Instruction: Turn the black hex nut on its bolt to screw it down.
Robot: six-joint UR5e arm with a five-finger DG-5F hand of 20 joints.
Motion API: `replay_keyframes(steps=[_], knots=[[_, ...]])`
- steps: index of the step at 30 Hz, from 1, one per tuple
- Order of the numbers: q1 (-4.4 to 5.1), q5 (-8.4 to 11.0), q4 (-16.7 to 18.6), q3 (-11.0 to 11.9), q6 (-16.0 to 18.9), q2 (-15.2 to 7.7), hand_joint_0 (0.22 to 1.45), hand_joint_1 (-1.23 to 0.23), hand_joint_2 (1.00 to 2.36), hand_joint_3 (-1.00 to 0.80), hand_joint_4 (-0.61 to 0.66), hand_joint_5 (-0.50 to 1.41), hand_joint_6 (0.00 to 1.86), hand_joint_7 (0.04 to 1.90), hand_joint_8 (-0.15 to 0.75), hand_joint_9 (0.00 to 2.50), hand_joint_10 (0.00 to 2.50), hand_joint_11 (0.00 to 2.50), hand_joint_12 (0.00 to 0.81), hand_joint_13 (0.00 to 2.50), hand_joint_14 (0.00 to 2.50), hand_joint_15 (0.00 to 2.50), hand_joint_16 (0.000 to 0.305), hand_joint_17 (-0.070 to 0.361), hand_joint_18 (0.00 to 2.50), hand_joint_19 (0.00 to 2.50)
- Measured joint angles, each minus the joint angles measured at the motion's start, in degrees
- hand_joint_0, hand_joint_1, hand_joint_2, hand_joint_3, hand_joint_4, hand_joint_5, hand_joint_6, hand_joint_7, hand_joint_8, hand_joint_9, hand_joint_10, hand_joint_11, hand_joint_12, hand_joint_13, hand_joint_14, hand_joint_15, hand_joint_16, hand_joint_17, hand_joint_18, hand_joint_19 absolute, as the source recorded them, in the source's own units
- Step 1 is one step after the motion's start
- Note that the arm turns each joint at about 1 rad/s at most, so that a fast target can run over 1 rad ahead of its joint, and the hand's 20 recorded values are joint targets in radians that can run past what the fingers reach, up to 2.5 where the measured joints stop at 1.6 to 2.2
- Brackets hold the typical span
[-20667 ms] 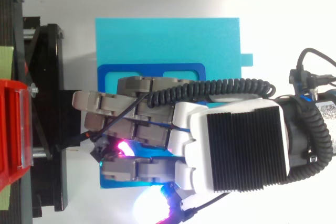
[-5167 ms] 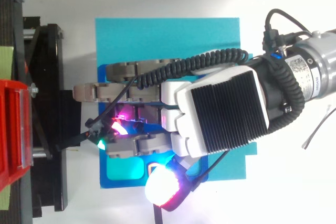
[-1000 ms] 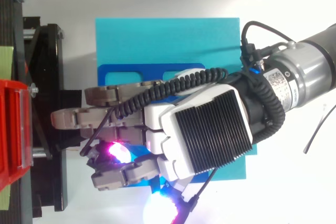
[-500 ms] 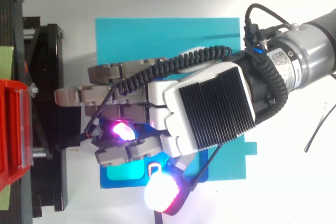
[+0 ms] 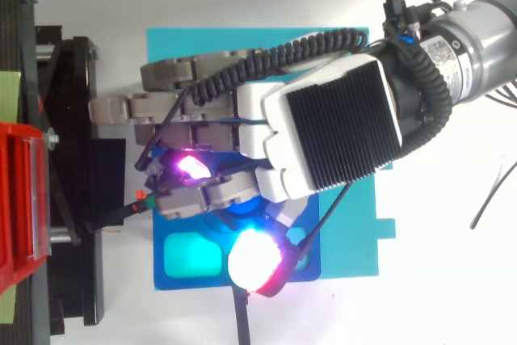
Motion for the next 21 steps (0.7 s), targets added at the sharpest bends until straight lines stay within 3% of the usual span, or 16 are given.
replay_keyframes(steps=[6, 12, 16, 21], knots=[[-1.13, -1.26, 1.0, 0.0, 0.0, 0.0, 0.46, 0.01, 1.00, -0.50, 0.15, -0.02, 0.61, 1.52, 0.222, 0.96, 0.00, 0.06, 0.342, 0.52, 0.00, 0.00, 0.052, 0.118, 0.59, 0.57], [-2.23, -3.75, 2.7, 0.1, 1.0, 0.0, 0.46, 0.00, 1.00, -0.50, 0.15, -0.02, 0.60, 1.54, 0.212, 0.95, 0.00, 0.05, 0.344, 0.52, 0.00, 0.00, 0.053, 0.118, 0.59, 0.57], [-2.12, -5.02, 2.1, 1.3, 2.4, 0.0, 0.46, 0.00, 1.00, -0.50, 0.15, -0.02, 0.58, 1.55, 0.215, 0.95, 0.00, 0.06, 0.345, 0.52, 0.00, 0.00, 0.052, 0.118, 0.59, 0.57], [-1.29, -5.16, -1.5, 3.6, 3.2, 0.0, 0.46, -0.01, 1.00, -0.50, 0.16, -0.01, 0.54, 1.59, 0.214, 0.95, 0.00, 0.07, 0.343, 0.52, 0.00, 0.00, 0.052, 0.117, 0.58, 0.57]])
